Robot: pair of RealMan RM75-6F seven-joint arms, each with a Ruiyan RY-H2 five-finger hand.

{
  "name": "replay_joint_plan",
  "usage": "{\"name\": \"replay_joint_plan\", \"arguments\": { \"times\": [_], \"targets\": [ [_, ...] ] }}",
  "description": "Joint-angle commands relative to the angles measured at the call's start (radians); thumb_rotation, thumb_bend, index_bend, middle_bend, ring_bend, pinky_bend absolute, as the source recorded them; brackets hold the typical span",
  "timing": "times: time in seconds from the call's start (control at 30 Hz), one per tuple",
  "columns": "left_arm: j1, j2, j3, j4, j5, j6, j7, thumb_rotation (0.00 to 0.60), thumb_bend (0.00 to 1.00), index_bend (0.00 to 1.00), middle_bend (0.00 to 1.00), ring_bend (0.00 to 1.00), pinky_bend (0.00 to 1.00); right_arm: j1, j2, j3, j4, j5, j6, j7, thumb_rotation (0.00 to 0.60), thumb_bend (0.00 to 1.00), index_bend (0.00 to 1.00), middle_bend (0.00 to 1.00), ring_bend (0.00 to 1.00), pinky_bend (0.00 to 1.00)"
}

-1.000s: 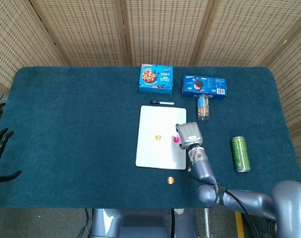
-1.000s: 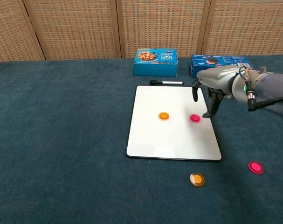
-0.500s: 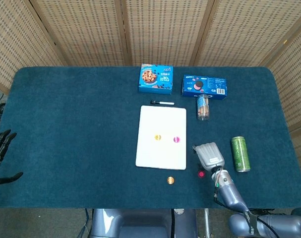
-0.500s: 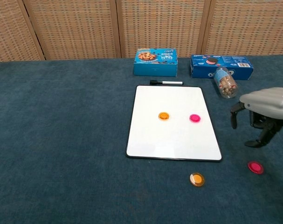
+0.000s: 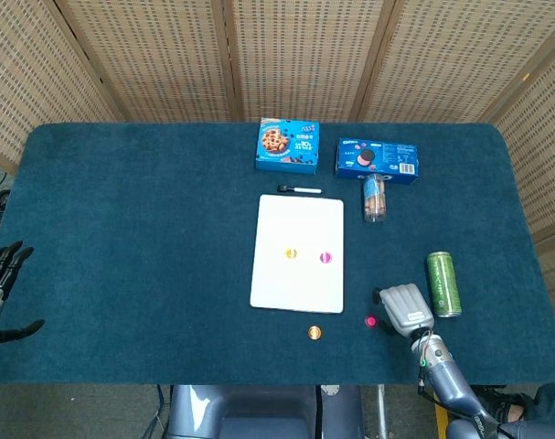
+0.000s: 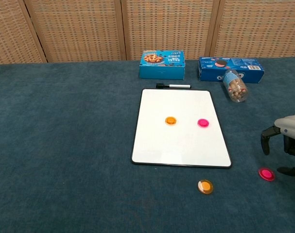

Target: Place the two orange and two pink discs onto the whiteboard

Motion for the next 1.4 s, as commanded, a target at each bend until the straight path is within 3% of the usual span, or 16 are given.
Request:
{"name": "replay_joint_plan", "arguments": {
  "times": [0.03,1.4],
  "targets": [
    [-0.001,0.000,0.000,0.000,-0.001,-0.002,0.001,0.600,0.00,0.00,0.00,0.00,0.00,-0.013,-0.012,0.002,0.020,-0.005,-0.011,0.014,0.600,0.34,0.42,0.97,1.00,1.00],
    [0.005,0.006,0.000,0.000,0.002,0.011,-0.012,0.600,0.00,0.00,0.00,0.00,0.00,-0.097,-0.085,0.036,0.078,-0.133,-0.026,0.008,0.600,0.35,0.42,0.97,1.00,1.00]
  ]
}}
